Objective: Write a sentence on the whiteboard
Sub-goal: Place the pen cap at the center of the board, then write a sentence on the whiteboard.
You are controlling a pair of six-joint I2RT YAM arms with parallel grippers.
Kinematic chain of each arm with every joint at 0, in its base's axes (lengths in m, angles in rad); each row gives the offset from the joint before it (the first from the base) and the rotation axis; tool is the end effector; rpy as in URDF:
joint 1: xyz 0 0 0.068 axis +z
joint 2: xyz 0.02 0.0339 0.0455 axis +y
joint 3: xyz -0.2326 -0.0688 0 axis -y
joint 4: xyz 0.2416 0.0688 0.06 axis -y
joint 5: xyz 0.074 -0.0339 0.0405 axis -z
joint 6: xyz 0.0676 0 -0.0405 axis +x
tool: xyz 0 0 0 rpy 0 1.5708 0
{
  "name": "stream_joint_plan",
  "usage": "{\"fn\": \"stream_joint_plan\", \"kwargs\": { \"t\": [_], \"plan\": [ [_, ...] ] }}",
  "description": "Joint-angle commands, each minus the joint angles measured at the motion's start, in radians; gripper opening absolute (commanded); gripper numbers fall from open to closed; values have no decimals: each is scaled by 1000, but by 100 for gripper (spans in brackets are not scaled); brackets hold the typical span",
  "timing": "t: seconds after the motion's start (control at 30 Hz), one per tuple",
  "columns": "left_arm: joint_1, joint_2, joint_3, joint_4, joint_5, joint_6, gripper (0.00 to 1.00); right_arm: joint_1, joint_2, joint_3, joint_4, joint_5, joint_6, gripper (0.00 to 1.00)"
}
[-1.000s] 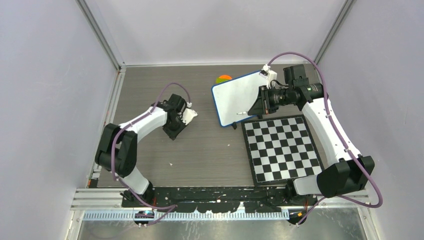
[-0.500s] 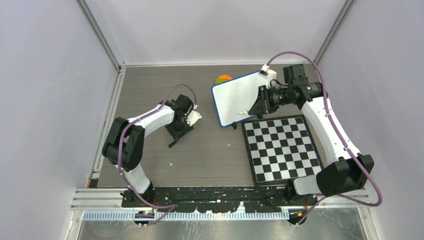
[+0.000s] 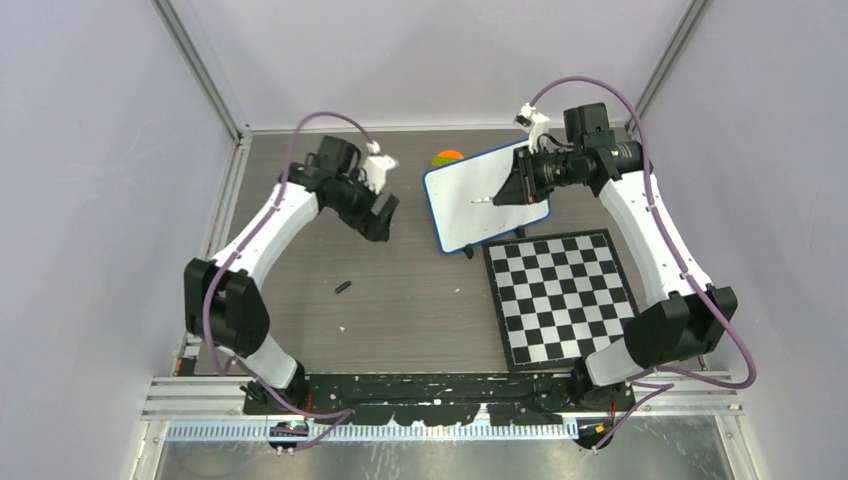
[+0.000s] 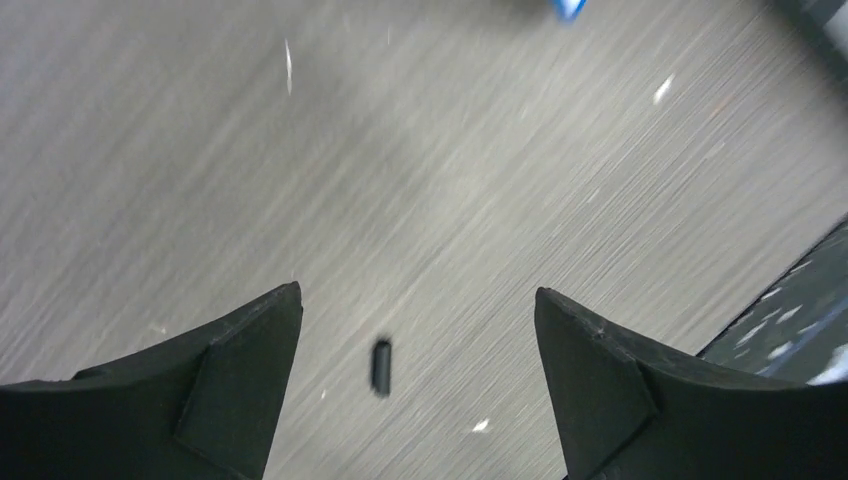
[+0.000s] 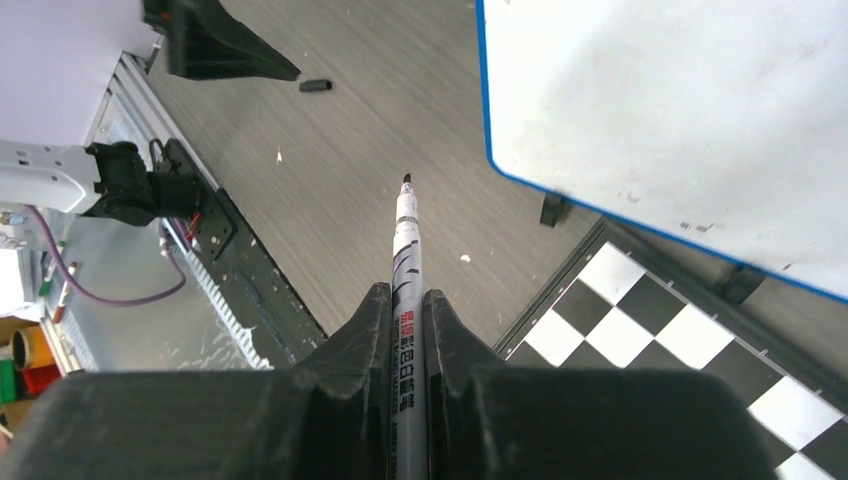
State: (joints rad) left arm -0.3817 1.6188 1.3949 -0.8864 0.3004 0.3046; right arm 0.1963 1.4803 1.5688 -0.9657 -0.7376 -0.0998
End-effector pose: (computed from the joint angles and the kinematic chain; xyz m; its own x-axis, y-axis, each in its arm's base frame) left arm 0.3096 -0.1458 0.2266 -0.6498 0.5695 -0.5034 0.7052 0.6989 -0.1196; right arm 0.2987 0.1058 0.3309 -0.6940 -0.2132 -0.6876 -0.6384 0.6239 0.4509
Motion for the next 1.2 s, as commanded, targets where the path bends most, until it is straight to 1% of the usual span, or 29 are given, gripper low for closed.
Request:
{"fn": "stream_joint_plan", "kwargs": {
  "t": [0.0, 0.07, 0.17, 0.33, 0.47, 0.6, 0.7, 0.8, 0.9, 0.97, 1.07, 1.17],
  "plan": [
    [124, -63, 44, 216, 422, -238, 89, 2, 31, 89, 71, -5, -4, 0],
    [148, -57, 13, 401, 512, -370, 91, 2, 46, 97, 111, -3, 15, 0],
    [147, 9, 10, 577, 578, -498, 90, 2, 74, 102, 188, 0, 58, 0],
    [147, 132, 20, 850, 636, -679, 82, 9, 120, 95, 327, 22, 137, 0],
    [143, 235, 61, 1019, 672, -812, 72, 37, 157, 107, 357, 82, 115, 0],
    [133, 319, 116, 1077, 697, -870, 66, 71, 186, 104, 378, 125, 79, 0],
    [125, 358, 135, 1146, 728, -914, 56, 84, 198, 96, 393, 146, 60, 0],
    [122, 400, 157, 1213, 744, -965, 48, 96, 212, 93, 405, 169, 38, 0],
    [115, 442, 189, 1232, 758, -996, 40, 108, 228, 101, 413, 179, 25, 0],
    [112, 456, 198, 1240, 766, -1009, 36, 118, 235, 107, 412, 192, 11, 0],
    [107, 458, 193, 1247, 780, -1012, 36, 136, 242, 108, 410, 213, -7, 0],
    [104, 450, 170, 1250, 782, -1010, 43, 141, 241, 97, 423, 212, 3, 0]
  ]
}}
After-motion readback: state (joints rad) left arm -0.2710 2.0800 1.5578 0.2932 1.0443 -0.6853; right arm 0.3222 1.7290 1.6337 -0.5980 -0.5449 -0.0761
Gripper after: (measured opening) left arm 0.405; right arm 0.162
